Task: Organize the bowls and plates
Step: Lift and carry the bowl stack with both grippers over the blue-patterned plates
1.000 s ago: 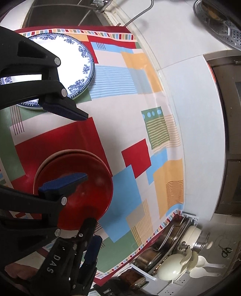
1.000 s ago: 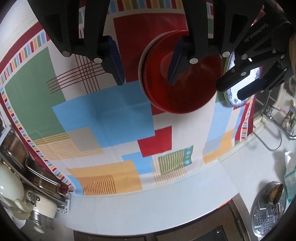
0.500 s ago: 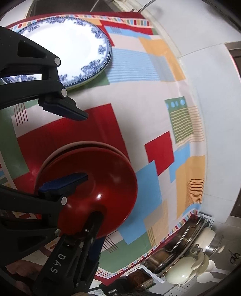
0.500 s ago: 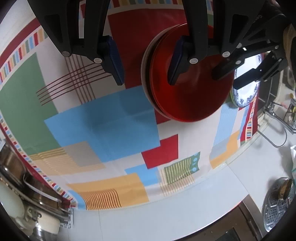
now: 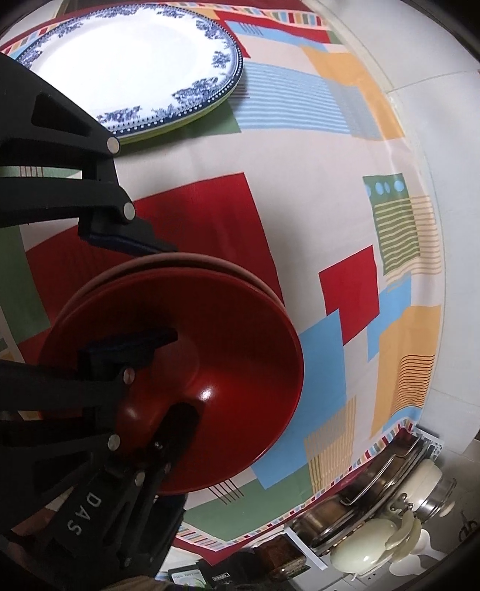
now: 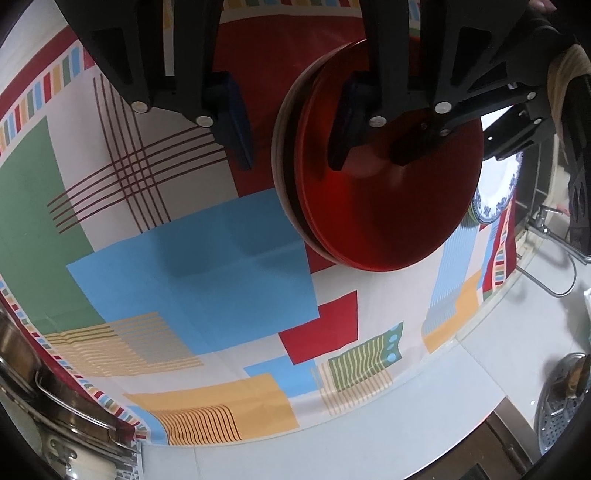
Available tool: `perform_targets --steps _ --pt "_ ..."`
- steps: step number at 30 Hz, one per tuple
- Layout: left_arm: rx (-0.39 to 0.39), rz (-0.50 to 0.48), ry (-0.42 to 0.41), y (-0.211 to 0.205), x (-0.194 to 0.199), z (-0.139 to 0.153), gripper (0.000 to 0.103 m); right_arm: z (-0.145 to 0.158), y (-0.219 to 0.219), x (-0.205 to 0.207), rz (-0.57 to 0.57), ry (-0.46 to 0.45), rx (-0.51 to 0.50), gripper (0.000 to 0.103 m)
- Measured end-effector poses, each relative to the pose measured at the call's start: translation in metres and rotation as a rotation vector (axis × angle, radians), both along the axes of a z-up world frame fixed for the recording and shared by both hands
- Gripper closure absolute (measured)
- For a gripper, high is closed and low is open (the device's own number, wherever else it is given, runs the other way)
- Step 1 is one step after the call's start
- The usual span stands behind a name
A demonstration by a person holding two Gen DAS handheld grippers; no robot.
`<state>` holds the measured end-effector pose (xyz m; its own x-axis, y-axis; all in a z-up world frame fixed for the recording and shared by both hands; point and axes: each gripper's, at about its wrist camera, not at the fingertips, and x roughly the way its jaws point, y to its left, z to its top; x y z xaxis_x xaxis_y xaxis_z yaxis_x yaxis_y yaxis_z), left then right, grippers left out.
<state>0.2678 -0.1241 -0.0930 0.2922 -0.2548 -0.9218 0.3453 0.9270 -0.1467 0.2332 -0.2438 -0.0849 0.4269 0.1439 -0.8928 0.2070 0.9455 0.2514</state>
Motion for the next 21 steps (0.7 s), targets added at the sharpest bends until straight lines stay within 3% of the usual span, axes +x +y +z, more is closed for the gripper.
perform_targets --steps 9,21 --pt "-0.002 0.010 0.001 0.0002 0.0022 0.0000 0.069 -0.0061 0.0041 0.0018 0.004 0.033 0.029 0.071" --pt "-0.031 0.039 0.027 0.0058 0.0039 0.0005 0.072 -0.0035 0.0076 0.0039 -0.006 0.058 0.009 0.072"
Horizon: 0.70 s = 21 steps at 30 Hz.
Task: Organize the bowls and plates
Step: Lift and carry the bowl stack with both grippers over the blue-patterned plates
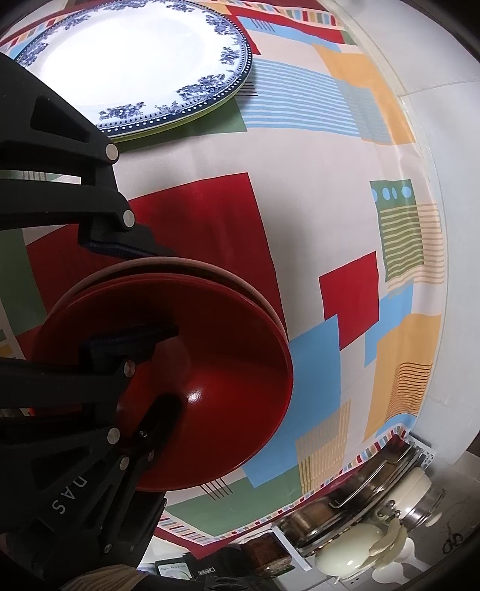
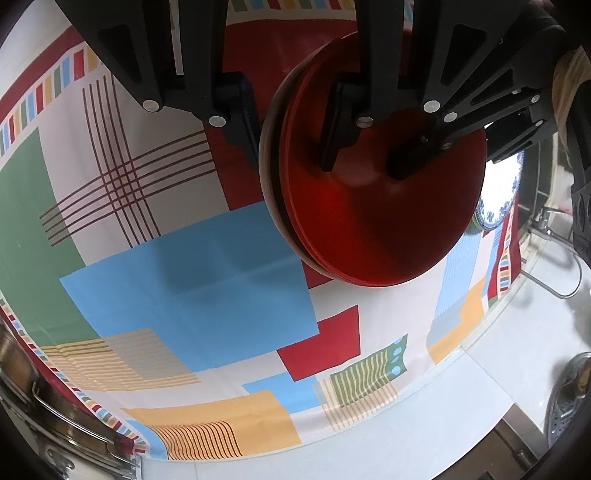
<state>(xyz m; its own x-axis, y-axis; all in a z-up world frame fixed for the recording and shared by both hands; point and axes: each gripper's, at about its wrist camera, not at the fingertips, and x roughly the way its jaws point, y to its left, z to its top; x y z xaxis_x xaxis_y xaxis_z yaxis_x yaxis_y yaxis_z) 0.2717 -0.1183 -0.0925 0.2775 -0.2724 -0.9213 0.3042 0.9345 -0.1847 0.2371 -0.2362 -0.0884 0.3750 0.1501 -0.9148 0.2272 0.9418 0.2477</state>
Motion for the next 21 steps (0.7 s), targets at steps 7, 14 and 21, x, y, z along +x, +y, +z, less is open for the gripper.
perform_targets --steps 7,14,21 --pt "-0.011 0.015 -0.013 0.007 -0.005 0.008 0.072 0.004 0.003 0.000 0.000 0.009 0.002 0.072" --pt "-0.034 0.066 -0.056 0.031 -0.010 0.028 0.072 0.023 0.018 0.001 0.034 -0.016 -0.013 0.072" --pt "-0.045 0.129 -0.108 0.066 -0.017 0.050 0.072 0.046 0.050 0.004 0.100 -0.073 -0.024 0.072"
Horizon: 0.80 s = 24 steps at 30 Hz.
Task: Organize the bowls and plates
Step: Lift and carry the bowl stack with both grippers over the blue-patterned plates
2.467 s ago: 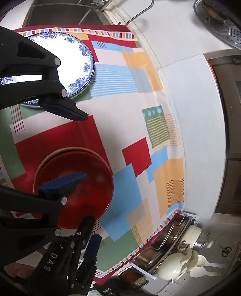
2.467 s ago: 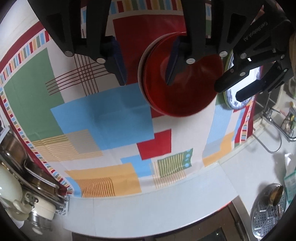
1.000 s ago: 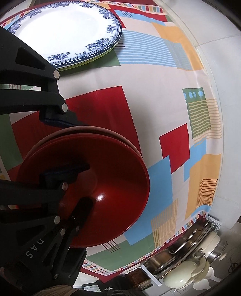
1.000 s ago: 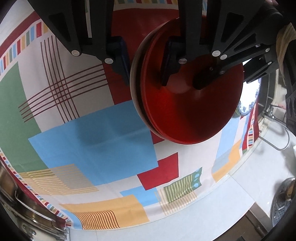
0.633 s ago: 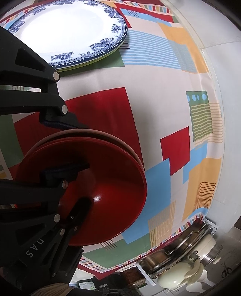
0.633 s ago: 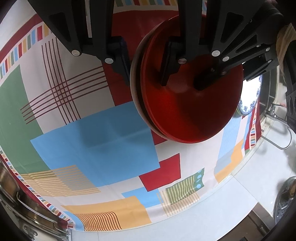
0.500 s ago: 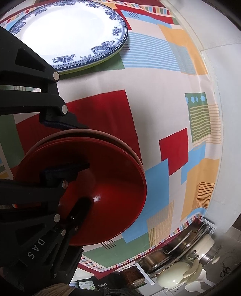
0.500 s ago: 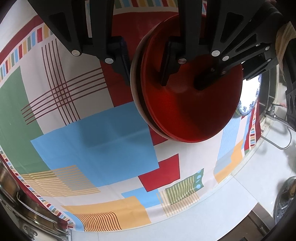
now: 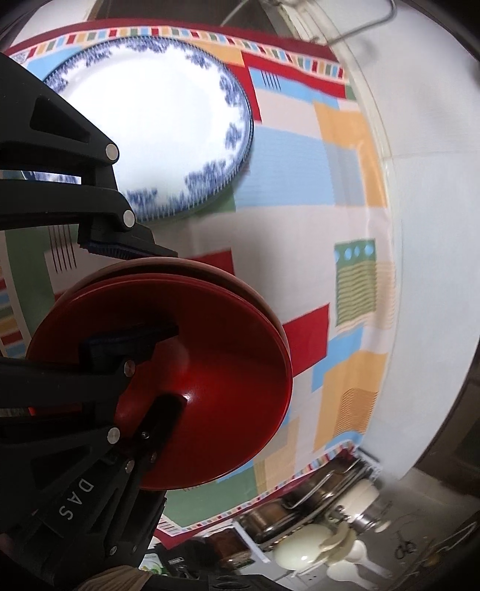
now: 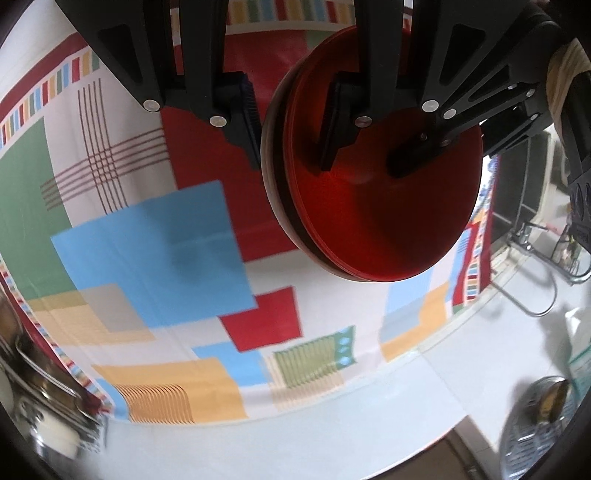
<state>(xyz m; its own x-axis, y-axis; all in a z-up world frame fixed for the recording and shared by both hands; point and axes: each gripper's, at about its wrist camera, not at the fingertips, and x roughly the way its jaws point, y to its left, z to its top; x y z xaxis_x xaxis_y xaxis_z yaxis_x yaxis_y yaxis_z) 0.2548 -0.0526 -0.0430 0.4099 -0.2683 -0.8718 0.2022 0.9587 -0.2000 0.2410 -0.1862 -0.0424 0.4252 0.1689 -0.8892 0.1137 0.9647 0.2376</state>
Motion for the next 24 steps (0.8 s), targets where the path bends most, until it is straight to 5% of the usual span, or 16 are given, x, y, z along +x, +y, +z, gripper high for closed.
perform_targets --steps 24 --pt "-0.002 0.232 -0.023 0.151 -0.030 0.008 0.072 0.013 0.147 0.009 0.237 -0.041 0.019 0.072"
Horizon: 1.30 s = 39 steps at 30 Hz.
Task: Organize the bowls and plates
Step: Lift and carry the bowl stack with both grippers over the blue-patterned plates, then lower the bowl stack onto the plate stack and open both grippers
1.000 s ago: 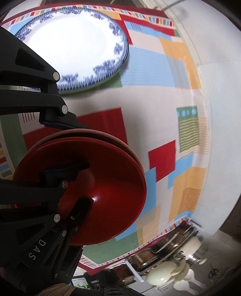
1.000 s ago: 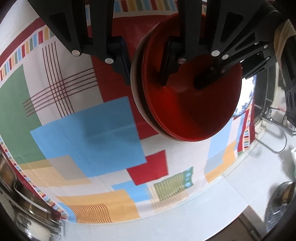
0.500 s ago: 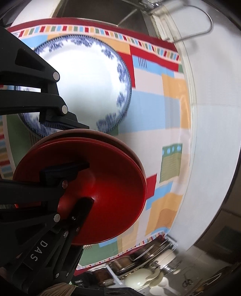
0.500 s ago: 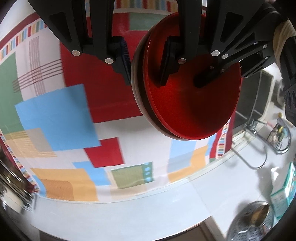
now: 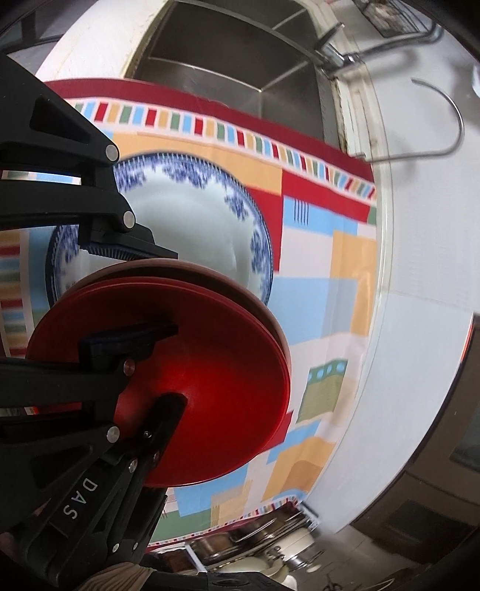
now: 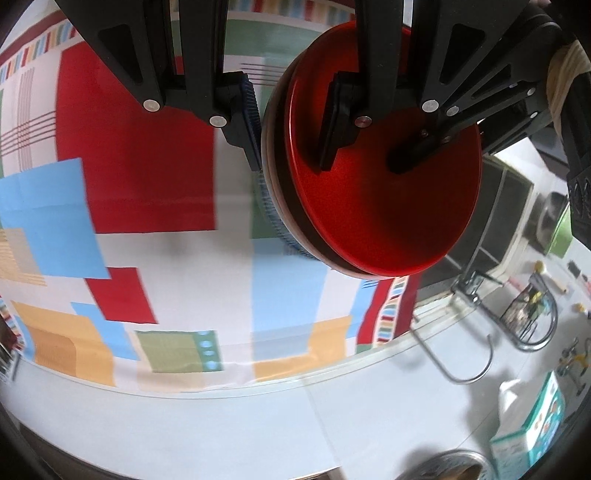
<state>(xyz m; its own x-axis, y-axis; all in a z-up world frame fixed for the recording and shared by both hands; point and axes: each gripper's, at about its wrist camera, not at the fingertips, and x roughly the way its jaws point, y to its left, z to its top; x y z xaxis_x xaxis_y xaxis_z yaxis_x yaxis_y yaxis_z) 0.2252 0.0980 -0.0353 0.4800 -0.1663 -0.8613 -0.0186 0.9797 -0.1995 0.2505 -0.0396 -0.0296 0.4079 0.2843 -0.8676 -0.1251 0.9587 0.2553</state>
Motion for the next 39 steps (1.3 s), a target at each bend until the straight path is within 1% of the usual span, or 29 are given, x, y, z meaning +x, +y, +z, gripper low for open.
perform_targets --steps 8,16,29,39 --pt "-0.005 0.040 0.025 0.035 -0.005 -0.010 0.072 -0.009 0.039 0.003 0.046 0.019 0.000 0.072" --pt "-0.018 0.037 0.061 0.050 0.001 -0.026 0.072 -0.022 0.060 0.006 0.052 0.051 -0.011 0.072" --pt "-0.025 -0.022 0.102 0.045 0.022 -0.041 0.072 -0.035 0.059 0.020 0.004 0.095 -0.031 0.072" --pt "-0.032 -0.040 0.124 0.040 0.034 -0.048 0.072 -0.043 0.054 0.031 -0.017 0.122 -0.042 0.072"
